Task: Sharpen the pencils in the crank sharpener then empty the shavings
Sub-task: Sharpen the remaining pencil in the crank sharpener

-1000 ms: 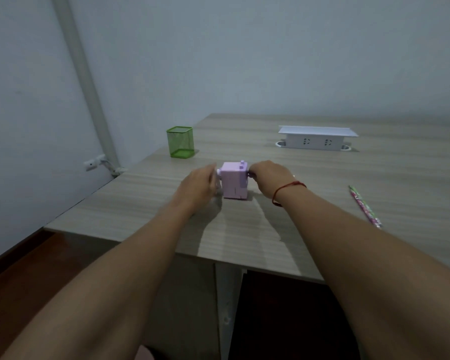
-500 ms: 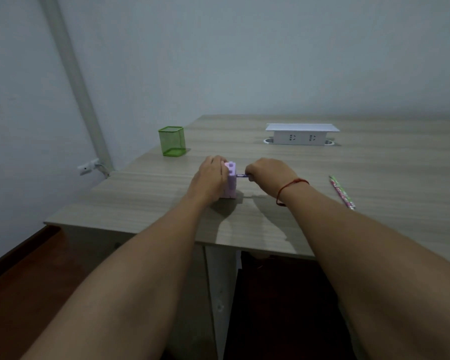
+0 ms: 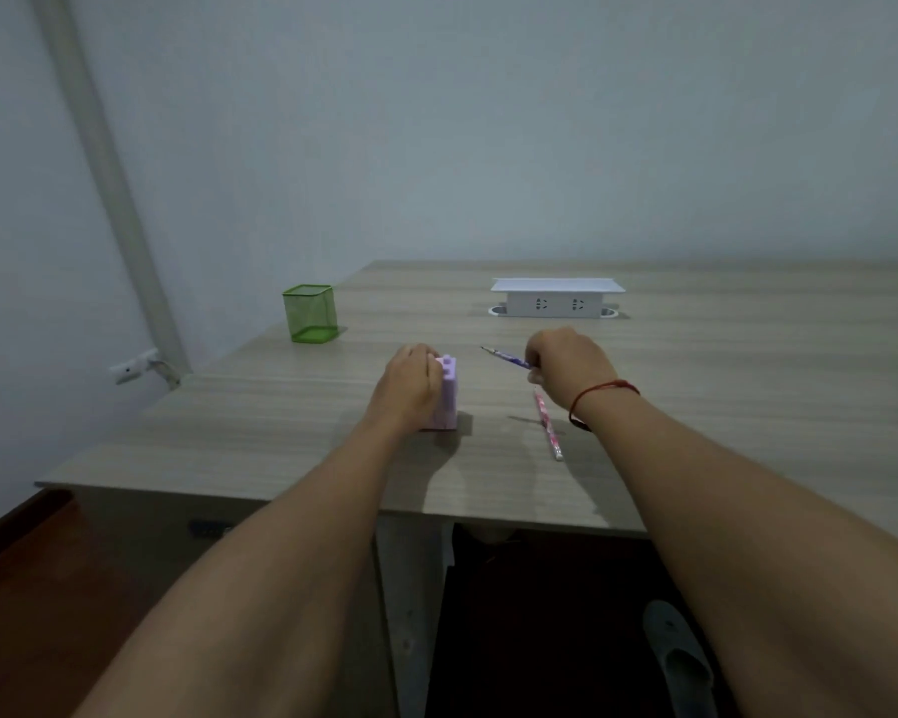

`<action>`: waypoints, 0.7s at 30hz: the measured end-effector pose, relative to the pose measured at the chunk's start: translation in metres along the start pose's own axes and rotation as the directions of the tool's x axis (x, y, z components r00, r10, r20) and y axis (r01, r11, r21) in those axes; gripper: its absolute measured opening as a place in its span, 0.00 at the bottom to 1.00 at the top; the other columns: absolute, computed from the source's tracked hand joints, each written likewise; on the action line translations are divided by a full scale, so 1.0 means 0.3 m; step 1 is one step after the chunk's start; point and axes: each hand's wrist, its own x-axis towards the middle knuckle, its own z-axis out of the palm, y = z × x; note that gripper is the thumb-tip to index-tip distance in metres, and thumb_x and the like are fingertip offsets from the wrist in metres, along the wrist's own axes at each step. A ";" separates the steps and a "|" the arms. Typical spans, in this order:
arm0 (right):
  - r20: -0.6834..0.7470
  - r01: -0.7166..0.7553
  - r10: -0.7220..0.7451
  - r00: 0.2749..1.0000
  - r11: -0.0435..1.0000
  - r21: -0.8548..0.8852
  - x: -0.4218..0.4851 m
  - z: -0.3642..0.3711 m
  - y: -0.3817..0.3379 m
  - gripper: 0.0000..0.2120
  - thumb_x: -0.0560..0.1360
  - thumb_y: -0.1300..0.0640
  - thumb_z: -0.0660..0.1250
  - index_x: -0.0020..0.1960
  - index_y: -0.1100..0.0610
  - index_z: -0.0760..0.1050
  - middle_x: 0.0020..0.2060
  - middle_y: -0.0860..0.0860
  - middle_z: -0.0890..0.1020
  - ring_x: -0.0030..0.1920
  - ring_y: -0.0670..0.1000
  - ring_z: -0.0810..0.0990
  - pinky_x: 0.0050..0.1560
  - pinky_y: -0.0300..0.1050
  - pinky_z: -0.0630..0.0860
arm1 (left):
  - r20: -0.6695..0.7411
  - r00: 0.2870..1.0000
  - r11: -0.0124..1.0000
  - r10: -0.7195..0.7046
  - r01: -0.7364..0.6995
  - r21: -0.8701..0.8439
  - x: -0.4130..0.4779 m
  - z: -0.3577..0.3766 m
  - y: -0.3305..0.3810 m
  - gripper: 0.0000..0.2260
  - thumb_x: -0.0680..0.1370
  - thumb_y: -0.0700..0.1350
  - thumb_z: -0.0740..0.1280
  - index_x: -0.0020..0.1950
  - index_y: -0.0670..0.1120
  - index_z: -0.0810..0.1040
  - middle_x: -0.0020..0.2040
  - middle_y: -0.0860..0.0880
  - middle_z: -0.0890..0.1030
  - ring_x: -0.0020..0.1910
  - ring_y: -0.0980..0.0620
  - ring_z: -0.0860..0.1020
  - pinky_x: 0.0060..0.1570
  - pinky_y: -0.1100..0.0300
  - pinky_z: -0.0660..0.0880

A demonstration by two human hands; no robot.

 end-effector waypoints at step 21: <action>0.066 -0.233 0.226 0.972 0.965 0.120 0.005 0.162 -0.071 0.11 0.78 0.61 0.65 0.59 0.63 0.76 0.58 0.61 0.79 0.58 0.60 0.79 0.55 0.48 0.76 | -0.077 0.994 0.997 -0.073 0.071 -0.029 -0.013 0.062 0.068 0.13 0.81 0.43 0.54 0.55 0.40 0.76 0.55 0.41 0.77 0.55 0.44 0.74 0.53 0.52 0.72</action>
